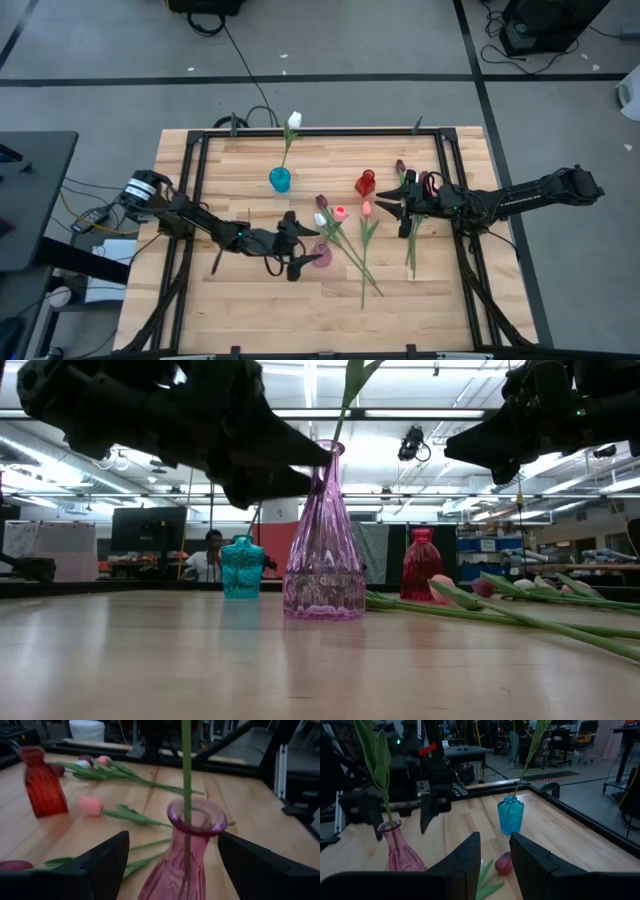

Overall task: Sort flowers into vase by color
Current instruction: Move the pink vase from the middle to the top of the table

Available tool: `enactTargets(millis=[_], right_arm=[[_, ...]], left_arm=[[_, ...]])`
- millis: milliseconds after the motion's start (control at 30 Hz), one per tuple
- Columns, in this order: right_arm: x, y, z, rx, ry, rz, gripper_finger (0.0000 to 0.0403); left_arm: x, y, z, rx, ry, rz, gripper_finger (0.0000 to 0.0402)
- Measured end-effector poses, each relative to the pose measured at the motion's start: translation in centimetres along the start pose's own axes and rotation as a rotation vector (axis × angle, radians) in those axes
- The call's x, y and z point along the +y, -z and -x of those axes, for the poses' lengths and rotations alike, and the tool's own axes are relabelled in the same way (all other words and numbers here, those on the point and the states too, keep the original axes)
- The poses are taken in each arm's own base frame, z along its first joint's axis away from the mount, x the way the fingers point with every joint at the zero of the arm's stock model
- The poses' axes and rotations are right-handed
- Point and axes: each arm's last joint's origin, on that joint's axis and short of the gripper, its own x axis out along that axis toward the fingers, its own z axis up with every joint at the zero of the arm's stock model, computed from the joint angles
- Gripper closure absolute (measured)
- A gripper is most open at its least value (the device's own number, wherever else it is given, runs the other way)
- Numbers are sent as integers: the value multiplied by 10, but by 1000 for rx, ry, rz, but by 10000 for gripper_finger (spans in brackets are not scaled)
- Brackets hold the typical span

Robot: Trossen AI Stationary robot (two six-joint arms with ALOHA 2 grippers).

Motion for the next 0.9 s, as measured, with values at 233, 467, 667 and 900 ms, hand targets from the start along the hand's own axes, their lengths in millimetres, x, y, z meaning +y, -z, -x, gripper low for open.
enactTargets(millis=[233, 467, 667, 900], right_arm=[[0, 0, 0, 1, 0, 1, 285], [0, 0, 0, 2, 1, 9, 285], [0, 1, 0, 8, 1, 11, 285], [0, 1, 0, 8, 1, 11, 285]], left_arm=[[-5, 0, -15, 0, -10, -70, 146], [-3, -1, -17, -1, -21, -79, 251], [5, -4, -19, -7, -47, -65, 296], [23, -17, -22, -107, -184, -43, 285]])
